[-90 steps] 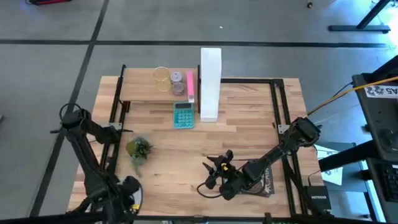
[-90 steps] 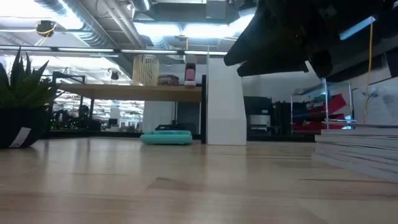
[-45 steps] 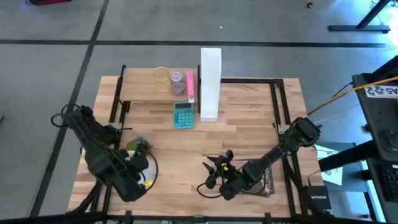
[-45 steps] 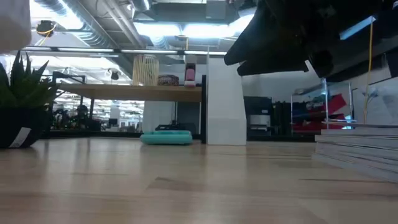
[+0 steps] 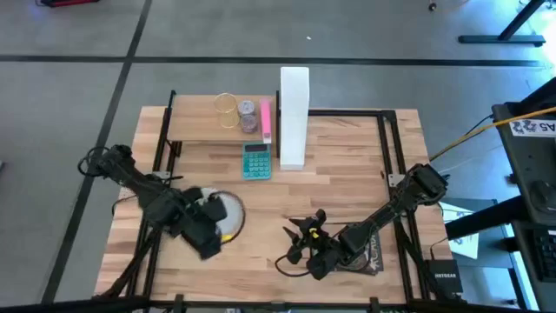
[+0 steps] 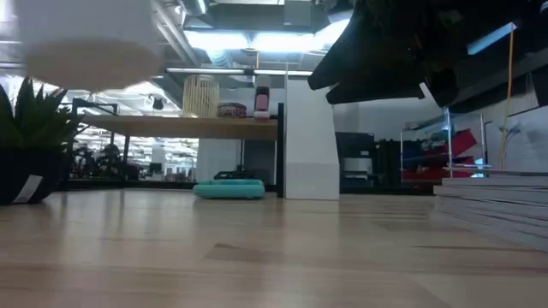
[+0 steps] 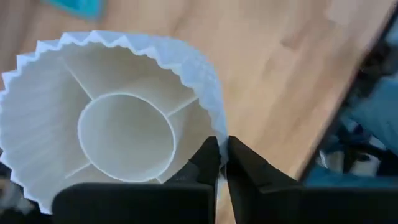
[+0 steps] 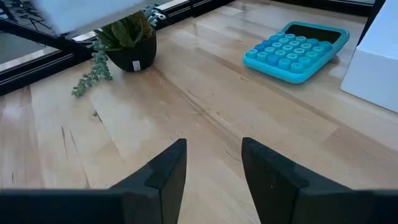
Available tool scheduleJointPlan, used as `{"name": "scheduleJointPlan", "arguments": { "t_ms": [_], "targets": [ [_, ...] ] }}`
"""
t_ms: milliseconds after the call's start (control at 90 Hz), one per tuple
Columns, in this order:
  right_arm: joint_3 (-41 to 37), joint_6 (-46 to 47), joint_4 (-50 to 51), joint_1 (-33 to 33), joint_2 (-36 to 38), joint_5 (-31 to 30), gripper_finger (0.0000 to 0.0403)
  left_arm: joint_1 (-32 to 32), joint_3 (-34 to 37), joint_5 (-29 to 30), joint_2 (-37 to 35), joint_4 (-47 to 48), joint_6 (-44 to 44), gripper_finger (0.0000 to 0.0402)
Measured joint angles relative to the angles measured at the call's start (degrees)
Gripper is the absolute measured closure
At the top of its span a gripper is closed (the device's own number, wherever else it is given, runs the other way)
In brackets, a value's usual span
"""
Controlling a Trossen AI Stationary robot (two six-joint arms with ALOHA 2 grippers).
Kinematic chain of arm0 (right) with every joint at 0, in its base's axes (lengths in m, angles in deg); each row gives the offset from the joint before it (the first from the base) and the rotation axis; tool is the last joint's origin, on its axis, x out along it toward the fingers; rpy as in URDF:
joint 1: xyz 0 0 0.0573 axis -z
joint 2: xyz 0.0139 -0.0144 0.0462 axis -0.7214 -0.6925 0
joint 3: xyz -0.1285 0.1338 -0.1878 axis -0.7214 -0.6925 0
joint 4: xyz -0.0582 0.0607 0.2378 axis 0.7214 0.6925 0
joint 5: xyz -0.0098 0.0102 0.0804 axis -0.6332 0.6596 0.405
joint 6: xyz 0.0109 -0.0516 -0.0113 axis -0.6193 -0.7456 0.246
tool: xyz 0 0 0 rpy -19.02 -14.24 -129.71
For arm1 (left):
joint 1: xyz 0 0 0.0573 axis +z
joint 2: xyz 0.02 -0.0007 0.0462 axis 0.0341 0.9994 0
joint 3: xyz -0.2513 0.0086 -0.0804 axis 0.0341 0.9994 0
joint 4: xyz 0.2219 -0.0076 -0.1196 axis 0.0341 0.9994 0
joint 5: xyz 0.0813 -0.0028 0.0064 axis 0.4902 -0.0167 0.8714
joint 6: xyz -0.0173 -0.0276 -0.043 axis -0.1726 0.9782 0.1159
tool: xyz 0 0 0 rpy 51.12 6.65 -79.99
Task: Stock shelves
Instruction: Put the white pen organizer on the shelf
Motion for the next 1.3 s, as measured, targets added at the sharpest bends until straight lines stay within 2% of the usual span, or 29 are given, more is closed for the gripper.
{"name": "scheduleJointPlan", "arguments": {
  "t_ms": [267,656,878,1022,1300],
  "targets": [
    [0.0,0.1,-0.2,0.0,0.0,0.5,0.0265,15.8,0.1,-1.0,-3.4,0.1,-12.5,0.0401],
    [0.0,0.0,-1.7,0.0,0.0,0.6,0.0265,42.6,5.0,0.1,-15.5,0.2,-23.6,0.0401],
    [0.0,0.0,-1.7,0.0,0.0,0.5,0.0265,57.5,5.1,1.4,-15.8,0.1,-31.5,0.0401],
    [0.0,0.0,-1.7,0.0,0.0,0.5,0.0265,64.0,5.1,1.1,-15.3,0.1,-35.3,0.0401],
    [0.0,0.0,-1.7,0.8,0.0,1.0,0.0265,69.7,5.7,-2.3,-15.2,0.0,-38.2,0.0401]
  ]
}}
